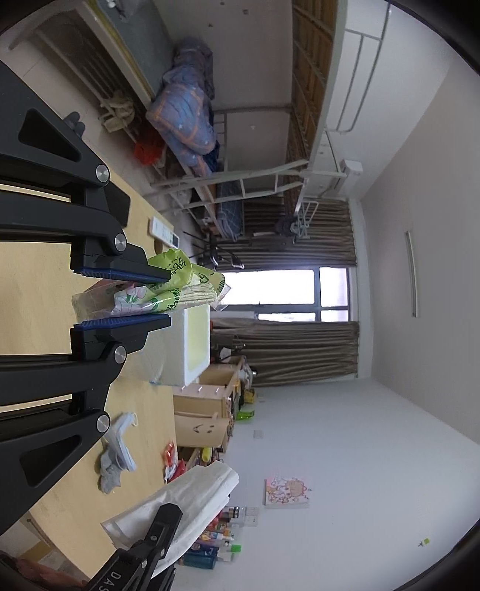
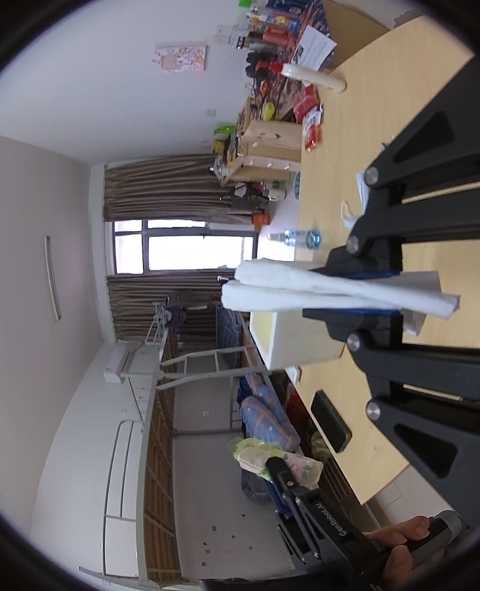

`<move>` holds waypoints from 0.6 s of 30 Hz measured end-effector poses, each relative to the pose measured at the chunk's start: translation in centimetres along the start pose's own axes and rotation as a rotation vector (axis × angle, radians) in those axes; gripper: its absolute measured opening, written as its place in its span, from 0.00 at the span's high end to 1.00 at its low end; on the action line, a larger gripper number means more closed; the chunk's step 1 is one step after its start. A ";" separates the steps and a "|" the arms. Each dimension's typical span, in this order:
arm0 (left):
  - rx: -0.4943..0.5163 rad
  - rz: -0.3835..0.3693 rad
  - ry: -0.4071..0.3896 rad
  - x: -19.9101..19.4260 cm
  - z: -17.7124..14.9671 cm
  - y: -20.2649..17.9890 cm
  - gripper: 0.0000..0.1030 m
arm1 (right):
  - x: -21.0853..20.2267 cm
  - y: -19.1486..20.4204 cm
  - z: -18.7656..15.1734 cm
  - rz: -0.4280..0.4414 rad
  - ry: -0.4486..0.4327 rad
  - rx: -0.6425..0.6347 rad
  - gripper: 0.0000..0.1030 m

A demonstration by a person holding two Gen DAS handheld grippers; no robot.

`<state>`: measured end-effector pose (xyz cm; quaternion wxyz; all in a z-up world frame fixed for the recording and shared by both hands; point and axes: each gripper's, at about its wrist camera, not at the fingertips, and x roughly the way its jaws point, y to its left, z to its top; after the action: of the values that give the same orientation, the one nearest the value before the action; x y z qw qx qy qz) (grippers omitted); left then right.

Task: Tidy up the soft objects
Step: 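Lift the tissue pack and white wipes with both tools and carry them toward the foam box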

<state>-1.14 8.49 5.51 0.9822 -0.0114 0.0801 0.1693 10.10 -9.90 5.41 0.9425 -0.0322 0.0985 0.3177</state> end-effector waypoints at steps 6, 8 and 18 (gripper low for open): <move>-0.029 0.024 0.015 -0.6 -1.0 1.7 0.82 | 0.3 1.2 -0.1 0.029 0.007 -0.015 0.86; -0.036 0.029 0.018 -0.5 -1.0 2.1 0.82 | 0.5 1.4 -0.2 0.036 0.012 -0.017 0.86; -0.045 0.044 0.016 0.3 -0.3 2.5 0.82 | 3.0 1.4 0.5 0.072 0.022 -0.024 0.86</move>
<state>-1.72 10.89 5.15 0.9771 -0.0333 0.0842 0.1925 11.67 -6.95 5.27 0.9289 -0.0436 0.1061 0.3522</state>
